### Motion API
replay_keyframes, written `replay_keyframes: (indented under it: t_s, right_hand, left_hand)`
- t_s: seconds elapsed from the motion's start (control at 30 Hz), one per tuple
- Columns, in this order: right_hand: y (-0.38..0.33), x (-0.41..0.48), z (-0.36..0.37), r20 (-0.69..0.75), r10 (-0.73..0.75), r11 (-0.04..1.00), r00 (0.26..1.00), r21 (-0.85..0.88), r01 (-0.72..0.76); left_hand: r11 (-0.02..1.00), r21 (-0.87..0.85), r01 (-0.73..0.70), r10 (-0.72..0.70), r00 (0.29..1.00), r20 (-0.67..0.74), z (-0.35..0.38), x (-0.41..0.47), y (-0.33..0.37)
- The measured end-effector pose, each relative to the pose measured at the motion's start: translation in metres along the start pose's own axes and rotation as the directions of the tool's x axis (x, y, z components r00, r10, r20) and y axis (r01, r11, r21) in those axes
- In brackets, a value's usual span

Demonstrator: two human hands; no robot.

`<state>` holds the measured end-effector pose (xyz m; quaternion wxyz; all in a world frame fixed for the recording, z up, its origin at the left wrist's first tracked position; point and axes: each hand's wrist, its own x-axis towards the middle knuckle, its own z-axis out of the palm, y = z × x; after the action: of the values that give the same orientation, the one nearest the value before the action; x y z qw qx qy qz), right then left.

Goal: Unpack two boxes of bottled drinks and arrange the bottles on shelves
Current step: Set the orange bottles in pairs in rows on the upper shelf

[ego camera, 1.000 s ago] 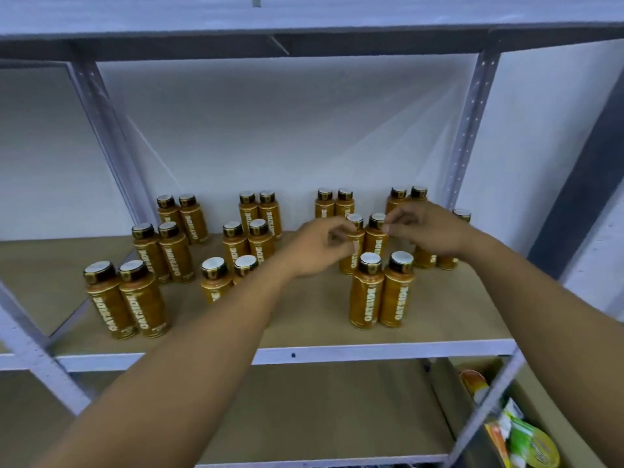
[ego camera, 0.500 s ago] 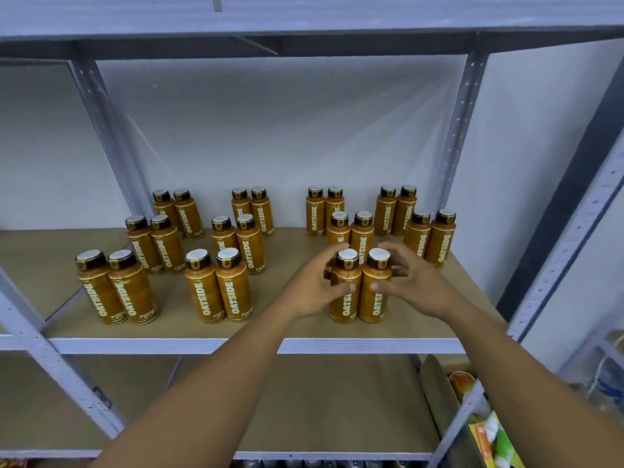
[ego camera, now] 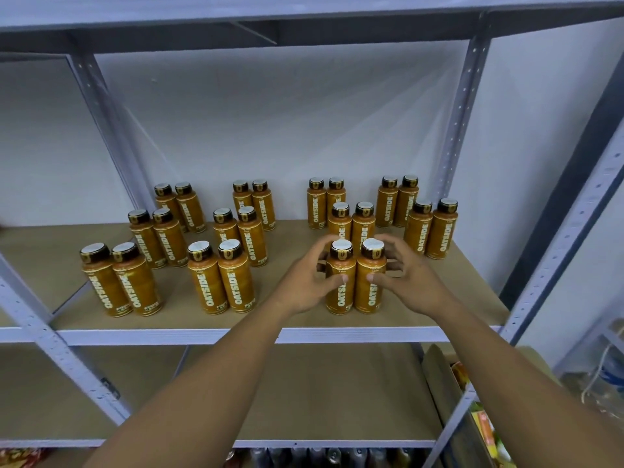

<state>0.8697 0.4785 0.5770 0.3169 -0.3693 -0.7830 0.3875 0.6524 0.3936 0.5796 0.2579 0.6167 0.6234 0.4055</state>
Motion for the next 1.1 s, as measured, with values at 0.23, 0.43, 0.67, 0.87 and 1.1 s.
replay_keyframes:
  t_s: [0.23, 0.43, 0.67, 0.87, 1.1]
  right_hand:
    - [-0.003, 0.002, 0.012, -0.009, -0.016, 0.999, 1.0, -0.037, 0.016]
    - [-0.007, 0.004, 0.021, 0.01, -0.024, 0.999, 1.0, -0.041, 0.025]
    - [-0.01, 0.008, 0.029, 0.003, -0.029, 0.998, 1.0, -0.061, 0.03]
    - [-0.012, 0.01, 0.035, -0.01, -0.041, 0.997, 0.999, -0.073, 0.04]
    - [-0.01, 0.012, 0.039, -0.015, -0.049, 0.996, 0.999, -0.078, 0.047]
  left_hand:
    - [1.0, -0.027, 0.013, -0.014, 1.0, -0.018, -0.009, -0.007, -0.009]
    - [1.0, -0.011, 0.021, -0.022, 0.999, -0.029, -0.015, -0.012, -0.014]
    - [1.0, 0.003, 0.026, -0.026, 0.999, -0.036, -0.024, -0.014, -0.017]
    - [0.999, -0.002, 0.038, -0.038, 0.998, -0.043, -0.027, -0.017, -0.022]
    - [0.999, -0.007, 0.041, -0.041, 0.998, -0.048, -0.029, -0.017, -0.024]
